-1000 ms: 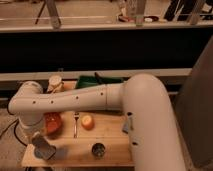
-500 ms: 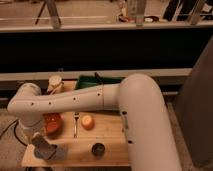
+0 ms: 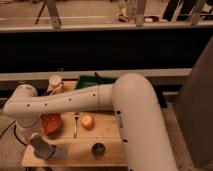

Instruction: Place eraser in plastic cup

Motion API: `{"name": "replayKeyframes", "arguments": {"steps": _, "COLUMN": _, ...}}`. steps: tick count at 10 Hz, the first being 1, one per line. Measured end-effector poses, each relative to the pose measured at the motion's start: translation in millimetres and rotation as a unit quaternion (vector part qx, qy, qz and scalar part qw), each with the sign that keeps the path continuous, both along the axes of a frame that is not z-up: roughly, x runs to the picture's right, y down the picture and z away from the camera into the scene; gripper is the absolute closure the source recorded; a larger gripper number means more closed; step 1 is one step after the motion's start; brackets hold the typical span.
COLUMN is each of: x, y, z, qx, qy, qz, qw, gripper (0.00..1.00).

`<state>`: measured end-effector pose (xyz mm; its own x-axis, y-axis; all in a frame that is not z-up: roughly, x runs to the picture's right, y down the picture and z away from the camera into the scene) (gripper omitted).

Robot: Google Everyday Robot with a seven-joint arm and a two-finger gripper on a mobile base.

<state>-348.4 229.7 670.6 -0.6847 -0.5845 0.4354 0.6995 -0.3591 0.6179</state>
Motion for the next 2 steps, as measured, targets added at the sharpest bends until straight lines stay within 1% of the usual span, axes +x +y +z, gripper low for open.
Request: {"name": "replayKeyframes", "arguments": {"steps": 2, "x": -2.7, "y": 1.8, "z": -0.2, "qx": -0.003, "qy": -0.001, "qz": -0.005, "qw": 1.0000, "gripper": 0.20}}
